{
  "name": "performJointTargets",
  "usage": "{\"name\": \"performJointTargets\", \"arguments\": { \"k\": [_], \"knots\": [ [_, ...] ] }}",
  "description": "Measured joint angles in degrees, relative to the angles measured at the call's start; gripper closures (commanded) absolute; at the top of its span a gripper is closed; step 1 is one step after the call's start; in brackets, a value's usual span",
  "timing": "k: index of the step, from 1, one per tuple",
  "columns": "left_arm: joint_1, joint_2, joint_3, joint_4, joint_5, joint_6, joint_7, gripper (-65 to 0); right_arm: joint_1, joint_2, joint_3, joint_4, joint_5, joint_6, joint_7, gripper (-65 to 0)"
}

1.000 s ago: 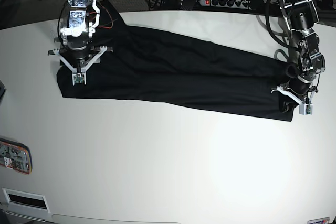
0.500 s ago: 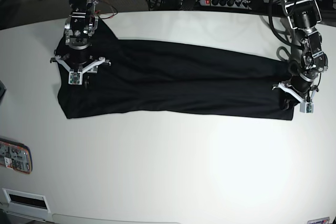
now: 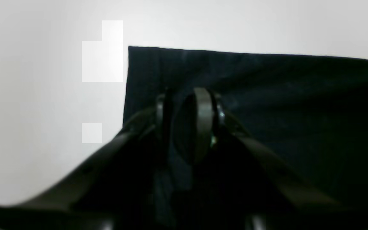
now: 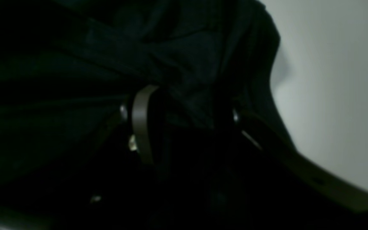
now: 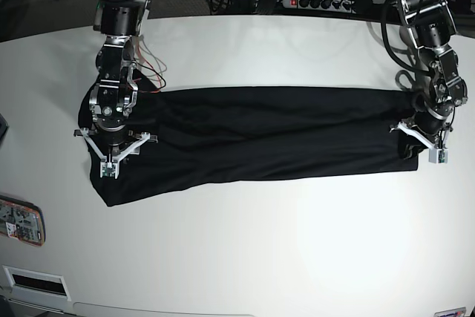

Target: Fold the T-shirt properly

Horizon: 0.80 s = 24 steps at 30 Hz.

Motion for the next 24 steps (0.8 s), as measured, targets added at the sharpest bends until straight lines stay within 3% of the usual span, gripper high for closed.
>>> {"name": "performJointTargets", "arguments": {
  "k": [9,13,15,19,24],
  "knots": [
    [2.23,2.38,-0.09,10.93,3.1,2.71,4.74,-11.4,-3.45,-0.61,-2.08,13.64,-1.44,1.88,-13.2,-26.6],
    [4.68,2.32,-0.13,16.55,3.28,2.86,4.94,-12.9,-3.5,-0.24,-9.44,20.48,-1.36,1.92,-12.9,-27.2],
    [5.42,2.34,-0.15,19.1,3.26,2.82,4.94,-17.3,-2.56,-0.48,-12.5,22.58,-1.2,2.12,-12.11,-27.7],
    [6.82,2.19,-1.36,21.66,3.06,2.21,4.79,-25.1,-3.56,-0.63,-14.8,24.74,-1.11,2.32,-13.2,-34.9],
    [9.25,1.73,-2.32,23.54,3.48,2.64,5.14,-26.9,-3.17,-0.02,-17.14,28.68,-1.68,1.73,-13.05,-43.1]
  ]
}}
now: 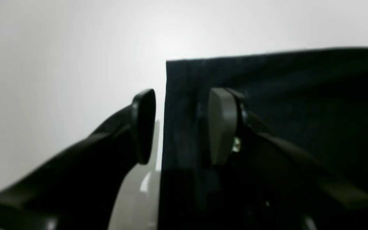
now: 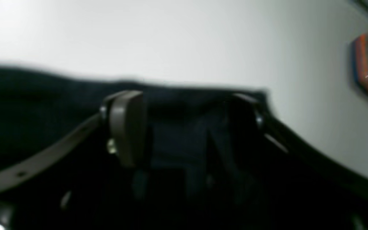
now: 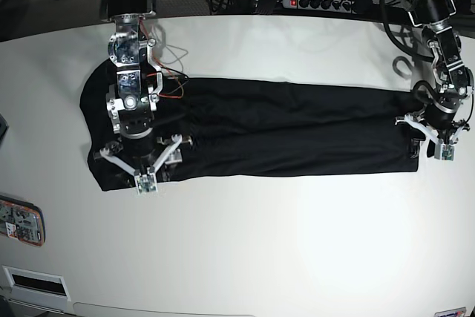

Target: Fold the T-shirt properly

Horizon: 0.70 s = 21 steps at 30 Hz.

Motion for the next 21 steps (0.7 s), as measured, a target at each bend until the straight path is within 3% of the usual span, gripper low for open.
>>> {"name": "performJointTargets", "arguments": {
  "k": [3,6,10,12,15,18,21],
  "knots": [
    [2.1,-1.31,0.35,2.4,-1.11,-1.11,-0.52,-26.9,-0.22,-0.28,-2.32,3.17,0.42,0.35,0.02,-44.8],
    [4.46,-3.52,0.33,2.6,-6.6,-0.22,0.28,-27.0,-3.17,-0.28,-4.15,4.68,0.39,0.26,0.83,-45.0],
    [8.52,-9.97,0.39,2.36,-23.69,-1.18,4.98,-27.0,-8.26,0.07,-6.64,5.33,0.44,0.48,-1.07,-45.0],
    [9.14,-13.18,0.17,2.12,-32.72,-3.78,10.84,-27.0,-7.54,-0.13,-6.93,5.4,0.37,0.61,-0.57,-45.0],
    [8.94,-17.18,0.33,-0.96,-44.65,-10.03,15.19,-27.0,-6.64,-0.26,-7.3,6.14,-5.95,0.42,0.96,-45.0],
    [7.28,-19.43,0.35,-7.61,-47.25,-9.18,17.33,-27.0,-7.5,-0.07,-8.04,5.84,-13.05,0.37,-0.24,-45.0],
    [4.68,-18.82,0.46,-13.94,-44.83,-8.9,18.8,-27.0,-7.3,-0.11,-9.9,5.75,-18.99,0.66,1.77,-45.0]
  ]
}}
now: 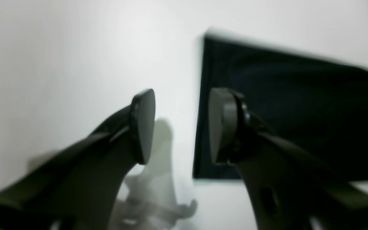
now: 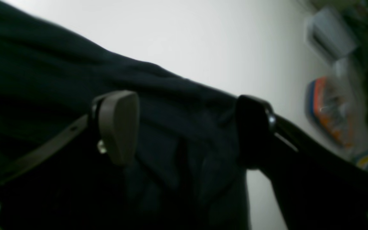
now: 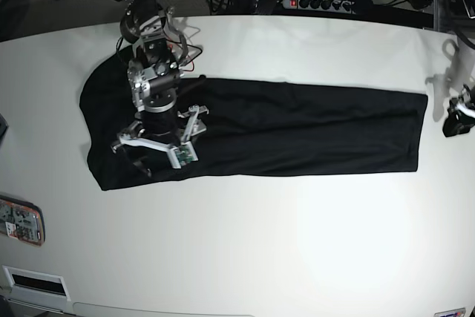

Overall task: Fold the T-shirt properly
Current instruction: 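Grasp the strip end nearest the left gripper with the left gripper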

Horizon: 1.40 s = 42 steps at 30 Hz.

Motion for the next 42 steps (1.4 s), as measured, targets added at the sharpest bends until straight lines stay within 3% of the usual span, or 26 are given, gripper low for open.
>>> {"name": "performJointTargets", "arguments": {
  "k": [2,6,10,13,20,27,30,34,39,42],
  "knots": [
    [-1.79,0.68,0.33,-4.33,0.7,-1.05,-0.68,-27.0,0.22,-0.5,-0.48,0.07,-3.5,0.2,1.88,-45.0],
    [-3.8,0.85,0.04,-9.75,3.96,0.22,-0.81,-27.0,0.02,-0.15,-0.39,0.07,-8.26,-0.15,2.05,-45.0],
    [-4.61,2.62,0.63,-10.36,7.87,-0.02,-1.11,-27.0,0.07,-0.26,-0.46,0.07,-8.22,-0.02,2.21,-45.0],
    [-8.28,4.28,4.74,-11.1,8.85,-0.31,-1.99,-27.0,0.0,-0.33,-0.57,0.26,-8.22,0.0,2.36,-44.9],
    [-11.54,8.22,11.76,-12.96,6.78,-1.27,-5.88,-27.0,0.04,-0.22,-0.57,0.33,-8.66,-0.22,2.19,-44.8],
    [-11.82,10.95,12.63,-12.59,5.62,-1.64,-6.4,-26.3,-2.25,-0.11,-0.55,0.5,-8.68,-0.07,2.51,-44.8],
    [-11.82,10.88,12.61,-12.59,5.79,-1.84,-6.36,-20.7,-4.83,0.0,-0.55,0.42,-8.63,0.24,1.77,-44.8],
    [-11.85,9.2,12.68,-12.7,6.88,-1.88,-4.72,0.0,-4.31,-0.02,-0.55,0.39,-8.66,0.11,2.47,-44.8],
    [-14.12,8.37,9.35,-16.63,8.57,-1.88,-6.73,0.0,-4.61,-0.02,-0.57,0.39,-8.66,0.17,2.34,-44.8],
    [-17.03,5.31,8.72,-22.1,9.18,-1.81,-6.6,0.0,-4.46,-0.02,-0.57,0.72,-8.68,0.17,2.32,-44.8]
  ]
}}
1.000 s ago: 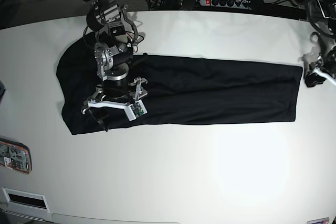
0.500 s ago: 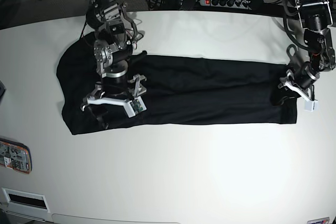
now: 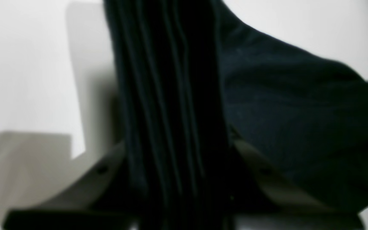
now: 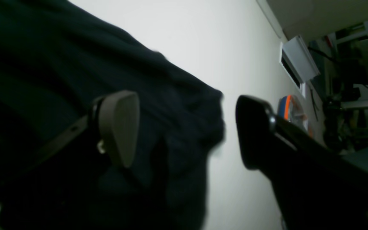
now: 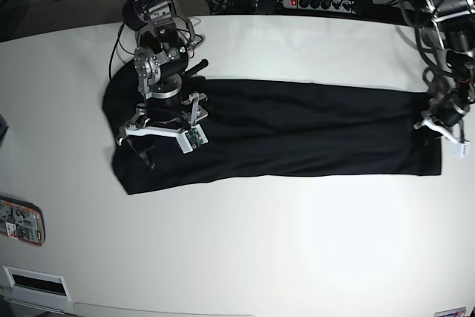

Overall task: Fold the T-shirt properly
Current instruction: 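Grasp the strip end nearest the left gripper with the left gripper, then fold the strip end with the left gripper toward the right gripper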

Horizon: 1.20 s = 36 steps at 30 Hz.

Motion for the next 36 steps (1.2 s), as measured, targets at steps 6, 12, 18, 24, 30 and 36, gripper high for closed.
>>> {"name": "performJointTargets", "arguments": {
  "k": [6,12,18,24,30,36],
  "knots": [
    [-0.42,-4.92,-0.37,1.2,1.51,2.25,0.46,0.0,-0.09,-0.17,0.0,0.42,0.02,-0.07,0.04,-44.8],
    [2.4,-0.92,-0.52,13.6,-0.76,1.88,8.59,0.0,-0.15,-0.11,-0.15,0.44,0.02,-0.02,0.02,-44.8],
    [6.25,6.71,-0.42,24.3,-3.17,1.84,12.83,0.0,-0.04,0.0,-1.68,0.46,-0.17,0.0,-0.61,-44.8],
    [11.08,15.23,-0.42,40.74,-3.65,5.4,13.49,0.0,-0.15,0.02,-2.34,0.52,-0.11,0.35,-0.42,-44.8],
    [11.32,18.47,-0.24,49.09,-3.48,10.78,13.53,0.0,-0.15,0.0,-2.36,0.52,-0.17,0.39,-0.59,-44.8],
    [10.86,21.97,3.74,49.62,-2.54,13.97,13.51,0.0,-0.13,0.0,-2.36,0.52,-0.17,0.37,-0.59,-44.8]
  ]
}}
